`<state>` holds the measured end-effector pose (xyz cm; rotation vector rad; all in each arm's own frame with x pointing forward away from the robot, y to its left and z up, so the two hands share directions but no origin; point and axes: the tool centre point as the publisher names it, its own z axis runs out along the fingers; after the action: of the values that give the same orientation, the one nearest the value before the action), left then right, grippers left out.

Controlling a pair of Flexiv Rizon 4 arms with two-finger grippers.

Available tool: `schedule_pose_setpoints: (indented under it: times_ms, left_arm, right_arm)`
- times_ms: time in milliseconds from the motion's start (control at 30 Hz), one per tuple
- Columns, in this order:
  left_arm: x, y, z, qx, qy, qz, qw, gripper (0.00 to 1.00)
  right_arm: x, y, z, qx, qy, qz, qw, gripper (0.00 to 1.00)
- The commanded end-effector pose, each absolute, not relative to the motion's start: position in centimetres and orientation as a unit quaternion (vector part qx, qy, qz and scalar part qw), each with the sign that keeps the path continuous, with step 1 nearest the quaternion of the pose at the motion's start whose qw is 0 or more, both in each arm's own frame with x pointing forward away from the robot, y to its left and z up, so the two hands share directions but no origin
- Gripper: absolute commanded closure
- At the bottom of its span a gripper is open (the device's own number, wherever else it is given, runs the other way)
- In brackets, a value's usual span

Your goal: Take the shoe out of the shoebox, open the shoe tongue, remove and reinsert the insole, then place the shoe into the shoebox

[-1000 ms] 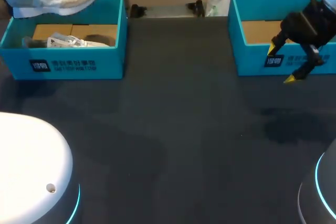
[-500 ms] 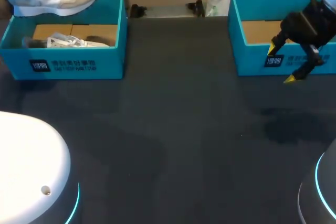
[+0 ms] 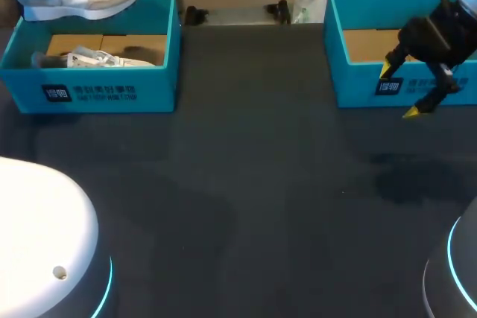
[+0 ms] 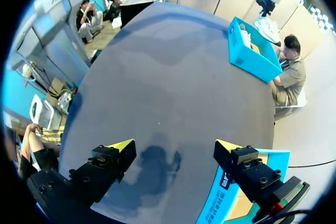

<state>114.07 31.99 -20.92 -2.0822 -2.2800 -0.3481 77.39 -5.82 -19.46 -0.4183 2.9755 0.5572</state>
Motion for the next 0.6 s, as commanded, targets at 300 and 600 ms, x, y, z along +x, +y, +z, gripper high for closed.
schedule_pose_setpoints:
  times_ms: [300,600]
  left_arm:
    - [116.7,31.3,-25.4,-0.683,-0.723,-0.103,0.012,1.00]
    - [117.4,31.2,-27.7,-0.689,-0.717,-0.105,0.015,1.00]
  right_arm:
    - [77.6,-5.8,-19.5,-0.137,0.973,0.181,0.041,0.00]
    - [77.6,-5.8,-19.5,-0.137,0.973,0.181,0.041,0.00]
